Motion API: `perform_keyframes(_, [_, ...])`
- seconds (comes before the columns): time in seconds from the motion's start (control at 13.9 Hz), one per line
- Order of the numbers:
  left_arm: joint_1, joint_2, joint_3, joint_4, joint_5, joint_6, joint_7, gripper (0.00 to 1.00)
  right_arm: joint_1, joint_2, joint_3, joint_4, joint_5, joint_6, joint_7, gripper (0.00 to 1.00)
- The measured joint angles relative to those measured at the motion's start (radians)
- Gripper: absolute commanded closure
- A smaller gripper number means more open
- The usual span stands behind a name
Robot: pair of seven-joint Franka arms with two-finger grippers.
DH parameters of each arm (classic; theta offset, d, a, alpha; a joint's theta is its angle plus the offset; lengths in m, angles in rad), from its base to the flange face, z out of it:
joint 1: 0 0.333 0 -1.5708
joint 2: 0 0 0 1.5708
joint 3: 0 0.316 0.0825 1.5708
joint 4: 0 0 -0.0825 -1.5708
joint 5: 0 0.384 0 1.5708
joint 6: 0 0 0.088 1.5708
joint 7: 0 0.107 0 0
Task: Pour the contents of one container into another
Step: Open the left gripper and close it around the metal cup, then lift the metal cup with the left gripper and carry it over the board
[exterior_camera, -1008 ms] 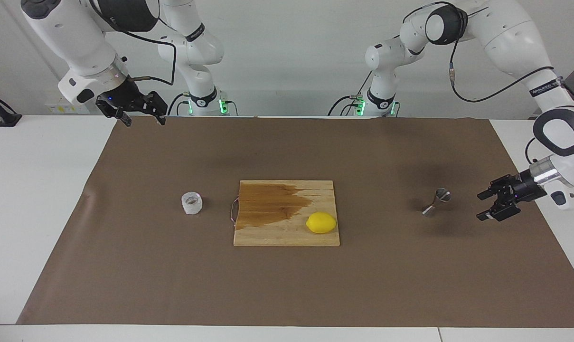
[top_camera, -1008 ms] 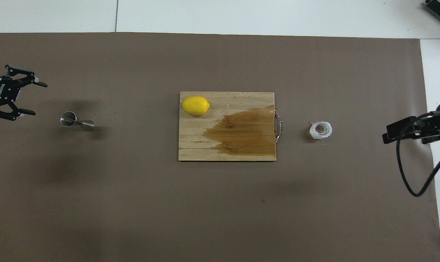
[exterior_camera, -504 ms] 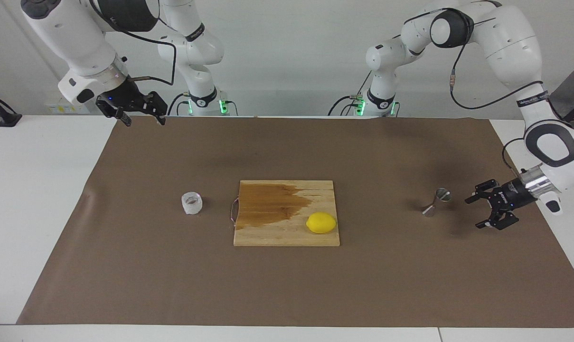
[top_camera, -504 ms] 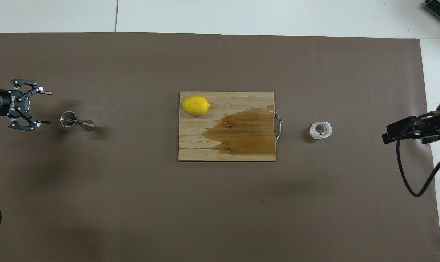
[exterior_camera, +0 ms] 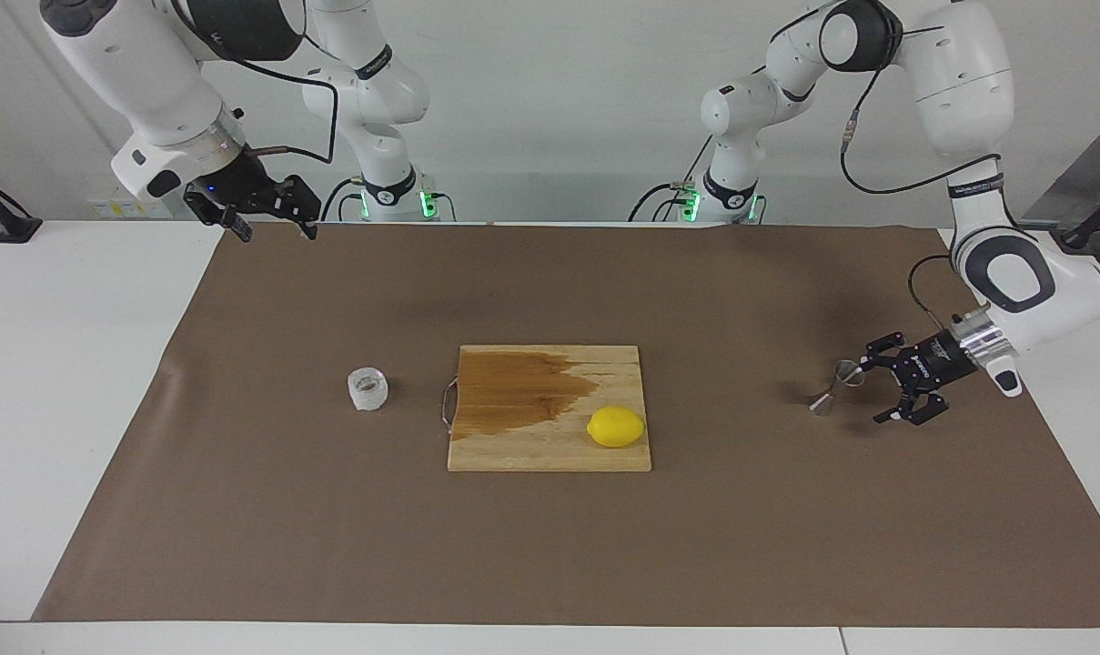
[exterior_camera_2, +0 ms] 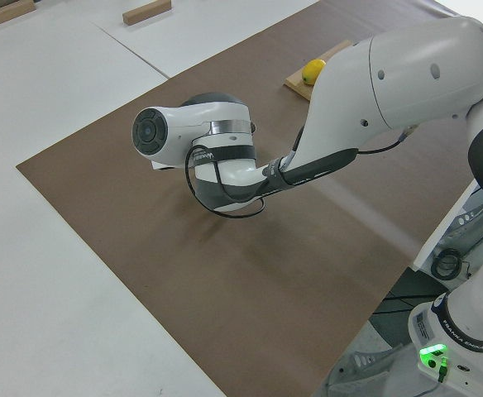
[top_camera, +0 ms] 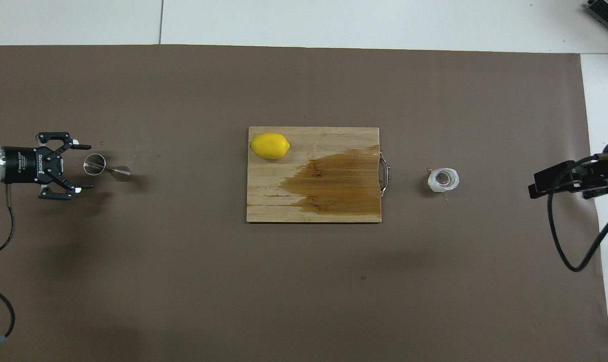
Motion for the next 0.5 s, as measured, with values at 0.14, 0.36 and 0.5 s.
perform_keyframes(0.14, [0.0,-0.016,0.0,-0.034,-0.05,0.0,-0.003,0.0,0.0,0.0,0.0,0.0,0.0,0.0,0.0,0.0])
perform_keyframes(0.36, [0.0,-0.043,-0.001,-0.132,-0.144,0.006,-0.004,0.0,0.0,0.0,0.0,0.0,0.0,0.0,0.0,0.0])
perform_keyframes(0.5, [0.0,-0.055,-0.001,-0.163,-0.174,0.01,-0.004,0.0,0.0,0.0,0.0,0.0,0.0,0.0,0.0,0.0])
